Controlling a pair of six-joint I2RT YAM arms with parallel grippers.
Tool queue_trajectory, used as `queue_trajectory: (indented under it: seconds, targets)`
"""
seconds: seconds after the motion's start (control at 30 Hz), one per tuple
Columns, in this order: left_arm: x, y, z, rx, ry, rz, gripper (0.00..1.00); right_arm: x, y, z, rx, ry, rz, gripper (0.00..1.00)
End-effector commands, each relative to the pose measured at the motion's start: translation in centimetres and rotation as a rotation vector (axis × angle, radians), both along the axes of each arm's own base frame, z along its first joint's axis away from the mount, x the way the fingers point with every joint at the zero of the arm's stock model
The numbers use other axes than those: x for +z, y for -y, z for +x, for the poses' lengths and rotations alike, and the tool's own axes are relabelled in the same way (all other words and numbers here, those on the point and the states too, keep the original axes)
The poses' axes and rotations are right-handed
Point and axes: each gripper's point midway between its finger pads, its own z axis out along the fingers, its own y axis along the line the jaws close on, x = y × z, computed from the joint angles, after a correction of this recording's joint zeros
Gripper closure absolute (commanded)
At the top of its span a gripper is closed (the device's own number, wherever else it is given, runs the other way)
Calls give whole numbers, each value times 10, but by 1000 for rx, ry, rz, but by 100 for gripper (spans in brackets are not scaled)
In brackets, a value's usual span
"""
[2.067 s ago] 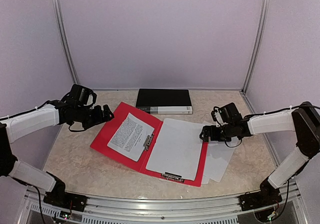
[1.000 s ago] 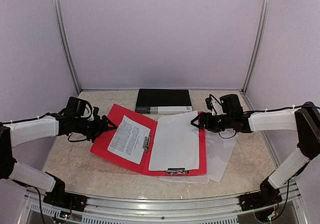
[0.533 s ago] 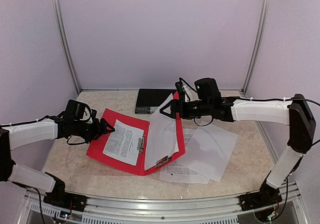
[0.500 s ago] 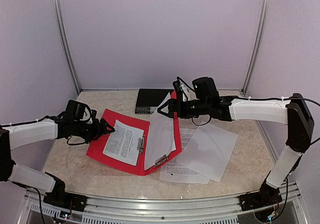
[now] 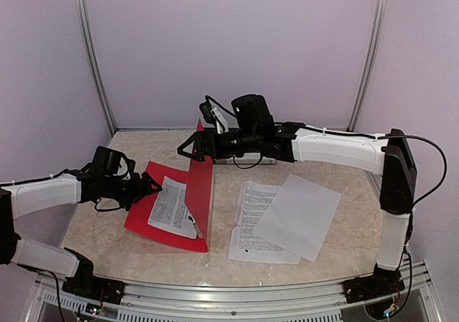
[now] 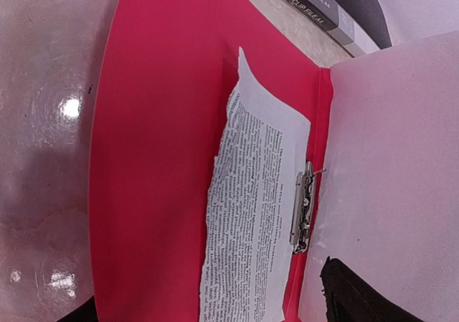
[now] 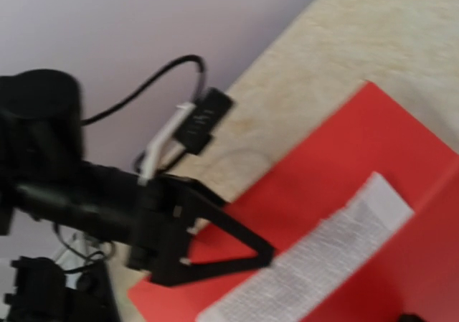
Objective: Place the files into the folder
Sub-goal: Close the folder with files at the center of the board.
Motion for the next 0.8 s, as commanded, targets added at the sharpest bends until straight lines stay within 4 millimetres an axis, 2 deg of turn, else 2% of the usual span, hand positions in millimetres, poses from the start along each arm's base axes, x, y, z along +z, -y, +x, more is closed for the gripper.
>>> queue_trajectory:
  seconds: [0.0,0.13,0.33,0.47,0.57,0.67,0.77]
  targets:
    - [-3,-10,-1,24,6,39,18,-16,-17,-8,52,-25,-28,1]
    - [5,-24,-3,76,23,68,15,-44,-26,-11,82,-83,-34,1]
    - [34,-45,-7,152,107,92,11,-81,-40,-10,106,-132,-29,1]
    - [40,-56,-11,185,118,116,10,-110,-48,-10,123,-172,-29,1]
    - [44,-60,-13,193,127,131,10,-115,-53,-14,143,-194,-4,1]
    - [45,-62,-13,200,124,140,10,-112,-58,-17,149,-189,9,1]
    - [48,-63,-13,207,134,141,10,-123,-61,-22,158,-209,-5,1]
